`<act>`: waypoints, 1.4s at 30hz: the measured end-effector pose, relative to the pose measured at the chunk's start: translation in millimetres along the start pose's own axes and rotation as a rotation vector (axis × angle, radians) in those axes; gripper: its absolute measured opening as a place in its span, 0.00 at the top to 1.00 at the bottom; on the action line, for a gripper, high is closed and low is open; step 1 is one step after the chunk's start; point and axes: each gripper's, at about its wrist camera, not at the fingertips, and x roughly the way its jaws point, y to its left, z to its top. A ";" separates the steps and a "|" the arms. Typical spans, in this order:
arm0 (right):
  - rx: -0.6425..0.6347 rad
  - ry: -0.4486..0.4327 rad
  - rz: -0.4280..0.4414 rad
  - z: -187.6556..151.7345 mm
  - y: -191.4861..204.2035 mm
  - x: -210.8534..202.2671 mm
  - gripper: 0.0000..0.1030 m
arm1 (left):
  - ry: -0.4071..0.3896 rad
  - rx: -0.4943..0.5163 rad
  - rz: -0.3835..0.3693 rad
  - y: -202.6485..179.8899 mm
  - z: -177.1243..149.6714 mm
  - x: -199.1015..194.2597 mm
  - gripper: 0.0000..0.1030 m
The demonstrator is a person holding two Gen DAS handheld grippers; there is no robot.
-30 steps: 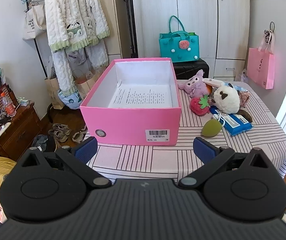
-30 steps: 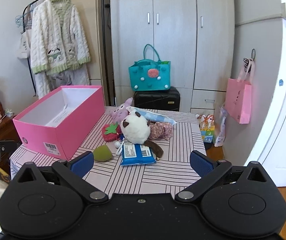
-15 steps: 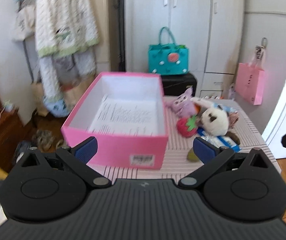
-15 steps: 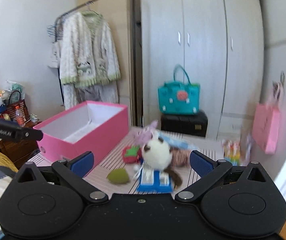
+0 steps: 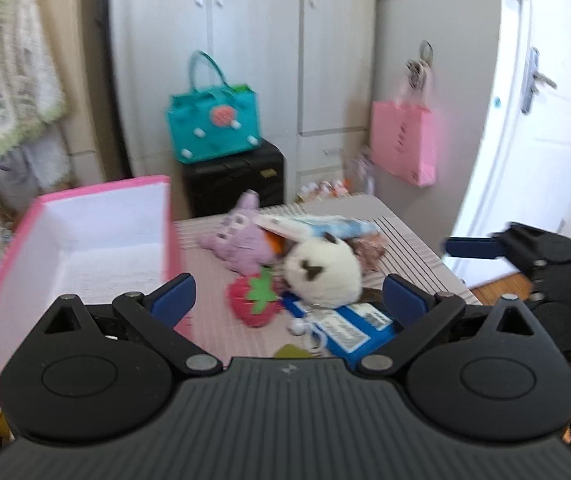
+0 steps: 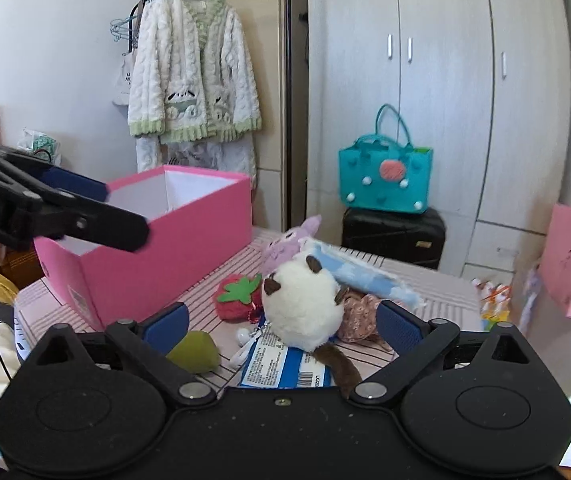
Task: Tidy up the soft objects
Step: 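Reach the left tool to the white-and-brown plush and close on it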
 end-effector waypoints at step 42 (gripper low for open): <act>0.169 0.109 0.138 -15.7 -42.9 92.0 0.43 | 0.197 -0.168 -0.101 1.8 12.5 139.2 0.42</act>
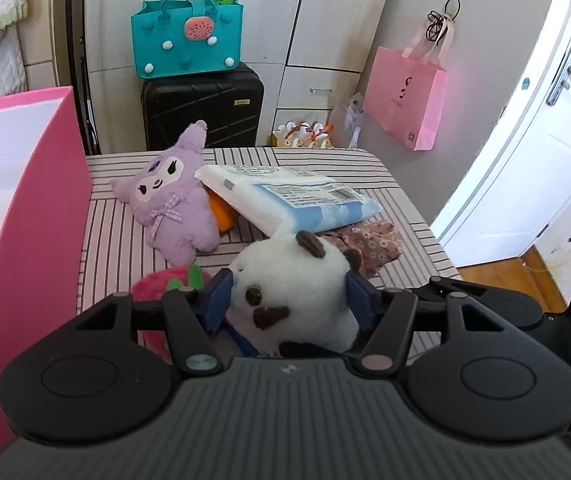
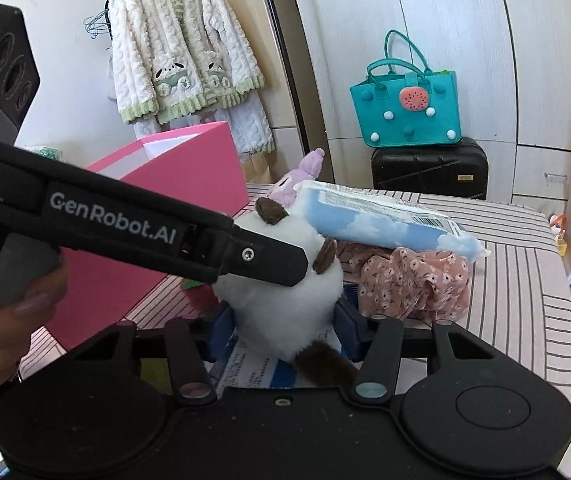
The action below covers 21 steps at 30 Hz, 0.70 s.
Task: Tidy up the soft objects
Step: 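Reach the left tool to the white-and-brown plush and close on it, then lift the plush with the left tool and carry it into the pink box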
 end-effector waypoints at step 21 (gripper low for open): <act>0.039 0.135 0.001 30.0 38.0 -54.2 0.43 | 0.097 0.031 -0.112 -7.6 1.5 -70.3 0.42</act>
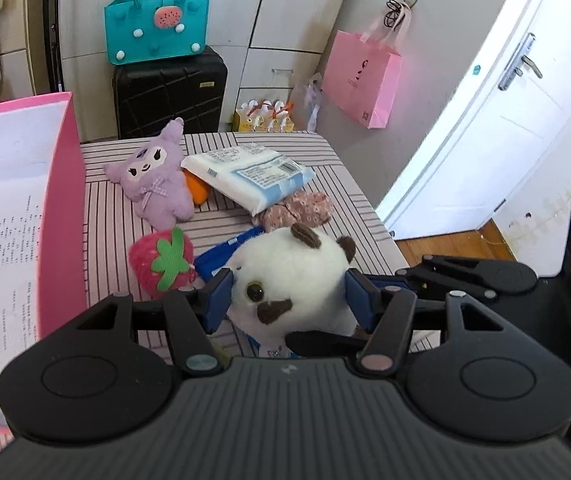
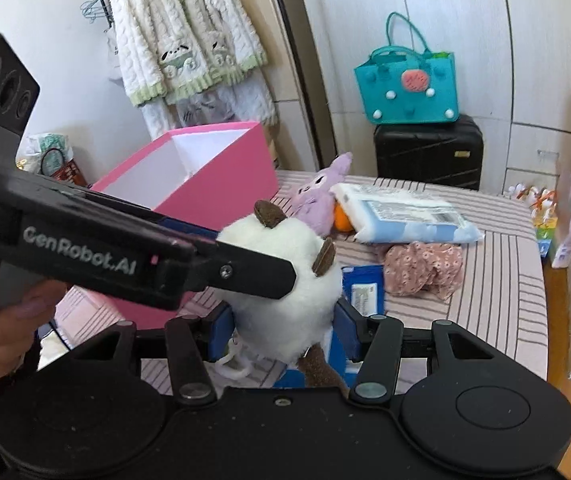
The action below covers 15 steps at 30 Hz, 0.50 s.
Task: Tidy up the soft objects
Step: 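Lift the plush with the left tool and carry it into the pink box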
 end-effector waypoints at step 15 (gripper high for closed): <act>-0.075 0.082 0.071 17.2 53.9 -34.9 0.43 | -0.036 0.060 0.047 -11.3 -19.8 -73.5 0.42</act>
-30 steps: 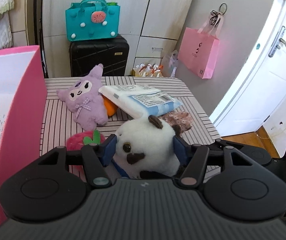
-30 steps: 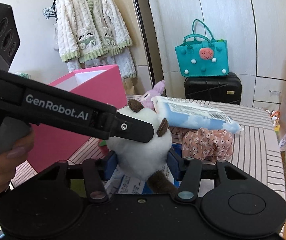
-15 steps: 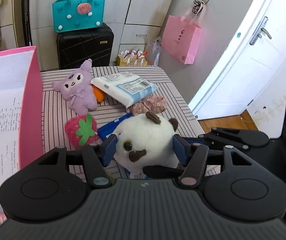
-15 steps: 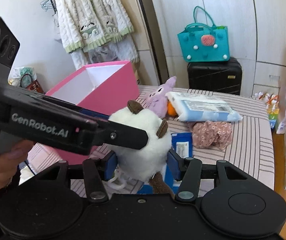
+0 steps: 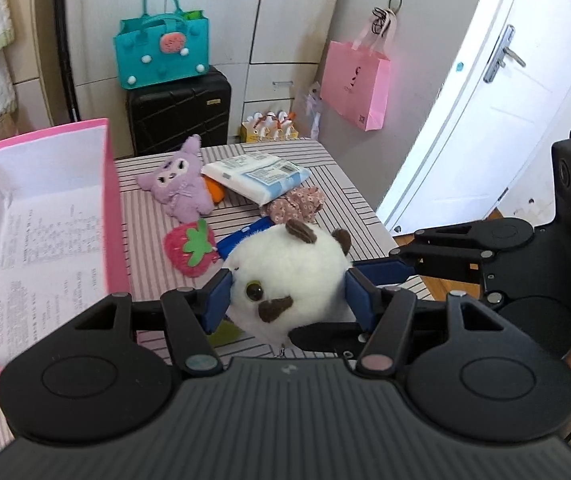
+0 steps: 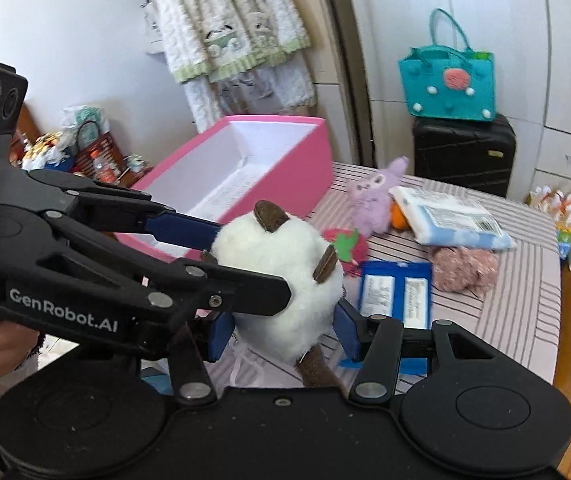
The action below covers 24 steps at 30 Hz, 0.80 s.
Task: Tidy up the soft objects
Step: 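Lift the plush with the left tool and carry it into the pink box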
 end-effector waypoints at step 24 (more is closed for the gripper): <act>-0.376 -0.165 0.218 139.2 91.8 64.9 0.45 | -0.254 -0.133 0.169 140.0 38.0 -94.6 0.43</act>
